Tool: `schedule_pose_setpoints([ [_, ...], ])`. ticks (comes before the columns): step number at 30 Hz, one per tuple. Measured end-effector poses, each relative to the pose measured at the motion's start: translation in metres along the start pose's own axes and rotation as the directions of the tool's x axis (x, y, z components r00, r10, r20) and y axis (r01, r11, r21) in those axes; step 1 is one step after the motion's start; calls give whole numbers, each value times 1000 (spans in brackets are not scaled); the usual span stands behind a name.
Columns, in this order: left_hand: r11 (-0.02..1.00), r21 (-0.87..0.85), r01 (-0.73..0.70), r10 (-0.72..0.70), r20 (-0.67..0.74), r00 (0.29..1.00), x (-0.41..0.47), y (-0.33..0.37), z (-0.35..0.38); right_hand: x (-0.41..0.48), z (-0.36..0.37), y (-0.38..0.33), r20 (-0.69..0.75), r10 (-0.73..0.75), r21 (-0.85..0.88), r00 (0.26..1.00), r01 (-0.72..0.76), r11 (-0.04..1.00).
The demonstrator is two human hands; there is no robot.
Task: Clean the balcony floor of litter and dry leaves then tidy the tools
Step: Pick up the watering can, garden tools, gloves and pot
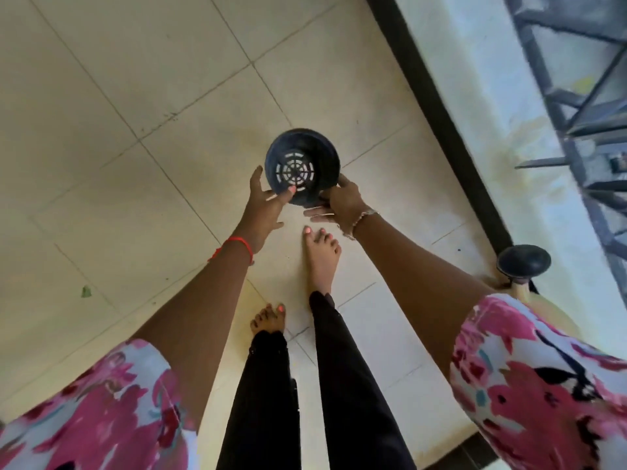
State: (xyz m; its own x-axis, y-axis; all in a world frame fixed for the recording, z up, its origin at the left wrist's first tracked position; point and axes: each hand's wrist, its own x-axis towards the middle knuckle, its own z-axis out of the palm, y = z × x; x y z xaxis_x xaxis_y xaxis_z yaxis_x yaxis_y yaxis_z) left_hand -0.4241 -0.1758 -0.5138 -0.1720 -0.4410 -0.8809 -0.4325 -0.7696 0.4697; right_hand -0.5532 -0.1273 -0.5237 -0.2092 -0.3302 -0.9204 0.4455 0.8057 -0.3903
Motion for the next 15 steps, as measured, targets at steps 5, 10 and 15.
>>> schedule_pose_setpoints([
  [5, 987, 62, -145, 139, 86, 986, -74, 29, 10, -94, -37, -5, -12, -120, 156, 993, 120, 980],
  [10, 955, 138, -264, 222, 263, 939, -158, 33, 30, -185, -71, 40, -299, -124, 409, 946, 245, 879],
  [15, 936, 217, -276, 203, 308, 929, -227, -22, 60, -249, -96, 126, -481, 7, 635, 877, 343, 692],
])
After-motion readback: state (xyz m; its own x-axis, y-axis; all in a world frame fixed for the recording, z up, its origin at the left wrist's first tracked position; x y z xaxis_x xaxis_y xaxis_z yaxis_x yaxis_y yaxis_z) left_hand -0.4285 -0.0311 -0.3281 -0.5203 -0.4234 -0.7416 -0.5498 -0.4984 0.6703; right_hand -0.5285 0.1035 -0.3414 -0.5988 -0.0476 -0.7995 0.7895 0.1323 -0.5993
